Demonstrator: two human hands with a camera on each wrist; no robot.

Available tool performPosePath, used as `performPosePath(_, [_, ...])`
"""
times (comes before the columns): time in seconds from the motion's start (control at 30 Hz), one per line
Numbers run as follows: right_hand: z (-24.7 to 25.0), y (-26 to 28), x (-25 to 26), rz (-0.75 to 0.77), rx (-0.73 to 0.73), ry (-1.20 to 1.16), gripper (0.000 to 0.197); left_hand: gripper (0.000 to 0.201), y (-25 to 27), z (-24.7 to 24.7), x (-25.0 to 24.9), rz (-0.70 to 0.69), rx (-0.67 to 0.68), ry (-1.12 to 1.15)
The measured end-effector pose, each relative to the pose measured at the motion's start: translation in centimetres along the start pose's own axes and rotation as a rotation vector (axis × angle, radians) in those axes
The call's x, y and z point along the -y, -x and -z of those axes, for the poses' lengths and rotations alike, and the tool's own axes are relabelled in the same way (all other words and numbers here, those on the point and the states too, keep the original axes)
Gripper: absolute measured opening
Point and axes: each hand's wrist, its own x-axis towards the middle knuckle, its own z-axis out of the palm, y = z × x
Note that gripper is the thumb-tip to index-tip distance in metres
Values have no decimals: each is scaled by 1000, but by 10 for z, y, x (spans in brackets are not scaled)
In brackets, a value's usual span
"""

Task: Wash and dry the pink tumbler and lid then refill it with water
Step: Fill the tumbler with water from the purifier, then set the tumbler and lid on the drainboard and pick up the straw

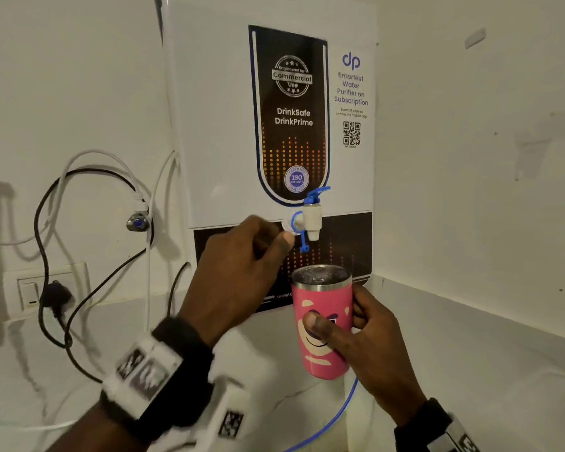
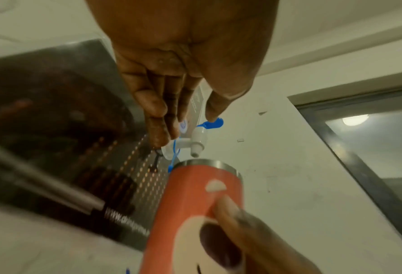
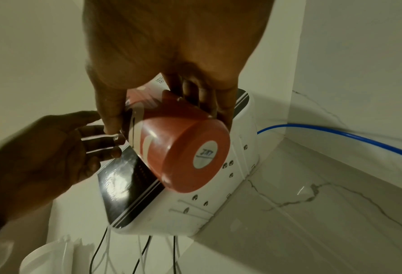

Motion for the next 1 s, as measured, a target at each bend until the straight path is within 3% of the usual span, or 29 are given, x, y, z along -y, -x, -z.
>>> performPosePath(0.1, [-5,22,-1,-14,50,-35,64,49,51,-4,15,129,25,102])
performPosePath(0.27, [-17,76,-9,0,180,-64,84,79,140,-12,38,348,240,287])
performPosePath(0.37, [-32,115,-16,19,235,-64,97,78,188,-11,39,438,313,396])
performPosePath(0.43, [-44,140,-23,-23,263,-86,96,80,216,-6,43,499,305,427])
performPosePath(0.57, [-72,190,-50,-84,322,-73,74,96,268,13,61,620,249,410])
performPosePath(0.67, [-98,227,-69,-132,384,-71,88,97,306,30,66,668,221,371])
performPosePath(0.9, [-168,300,-84,-258,455,-264,82,84,385,71,91,819,114,346])
performPosePath(1.0, [-197,324,-85,-334,528,-235,86,84,416,89,110,880,63,348])
